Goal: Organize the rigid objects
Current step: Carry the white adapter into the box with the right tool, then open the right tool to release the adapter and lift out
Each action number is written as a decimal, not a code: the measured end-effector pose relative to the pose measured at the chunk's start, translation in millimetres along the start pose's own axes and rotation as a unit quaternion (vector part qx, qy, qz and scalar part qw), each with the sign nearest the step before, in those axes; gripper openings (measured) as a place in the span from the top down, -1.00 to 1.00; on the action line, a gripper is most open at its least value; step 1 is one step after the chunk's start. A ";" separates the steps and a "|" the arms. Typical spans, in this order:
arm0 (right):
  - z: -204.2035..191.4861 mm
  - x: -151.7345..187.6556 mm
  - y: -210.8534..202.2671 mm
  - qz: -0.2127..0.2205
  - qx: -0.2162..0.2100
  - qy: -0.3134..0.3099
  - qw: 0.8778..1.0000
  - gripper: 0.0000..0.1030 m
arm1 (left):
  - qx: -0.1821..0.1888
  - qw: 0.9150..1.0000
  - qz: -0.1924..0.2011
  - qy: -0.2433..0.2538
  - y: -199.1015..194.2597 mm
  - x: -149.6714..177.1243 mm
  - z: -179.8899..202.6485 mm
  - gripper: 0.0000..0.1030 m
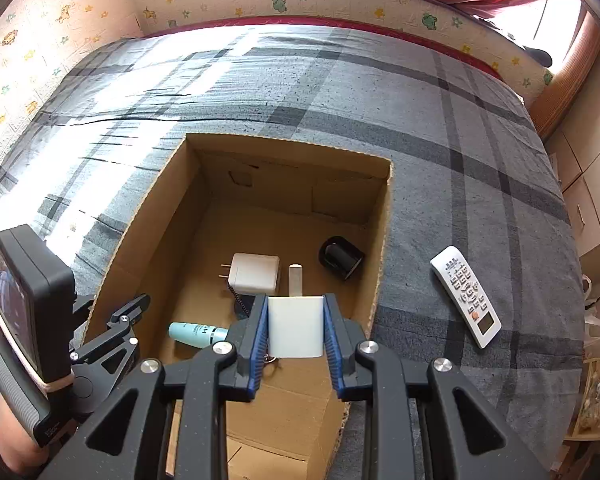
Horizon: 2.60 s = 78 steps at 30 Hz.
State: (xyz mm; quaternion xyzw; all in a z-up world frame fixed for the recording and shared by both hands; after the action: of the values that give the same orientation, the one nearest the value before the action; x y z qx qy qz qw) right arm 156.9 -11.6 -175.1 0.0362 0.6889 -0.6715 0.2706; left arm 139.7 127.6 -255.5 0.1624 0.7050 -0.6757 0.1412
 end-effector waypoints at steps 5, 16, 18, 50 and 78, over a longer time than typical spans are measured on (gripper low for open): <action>-9.2 0.4 20.3 -0.015 -0.010 -0.002 1.000 0.47 | 0.000 1.000 0.000 0.001 0.2 0.2 -0.2 0.72; -25.3 8.4 65.5 -0.061 -0.020 -0.007 0.998 0.47 | 0.000 1.000 0.001 0.001 -0.1 0.6 -0.9 0.72; -27.0 10.8 72.9 -0.069 -0.020 -0.008 0.997 0.47 | 0.001 1.000 0.001 0.000 -0.4 0.6 -0.8 0.72; -30.1 24.6 95.1 -0.097 -0.022 -0.011 0.995 0.44 | -0.002 1.000 0.001 0.005 1.0 0.6 -2.5 0.72; -23.6 5.8 15.5 -0.023 -0.004 -0.019 1.000 -0.83 | -0.005 1.000 0.001 0.004 -1.5 0.6 -0.9 0.72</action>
State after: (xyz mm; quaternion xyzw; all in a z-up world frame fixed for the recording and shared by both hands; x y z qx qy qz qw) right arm 150.8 10.4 -192.7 0.0064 0.6870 -0.6756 0.2677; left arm 138.5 128.4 -254.3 0.1657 0.7089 -0.6711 0.1399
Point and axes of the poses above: each gripper's, at about its wrist camera, not at the fingertips, and y roughly the way its jaws point, z to its right, x to its underside, the point moved 8 cm from there along y, roughly the way its jaws point, and after that the axes turned 8 degrees about -y, right-handed, at the moved point
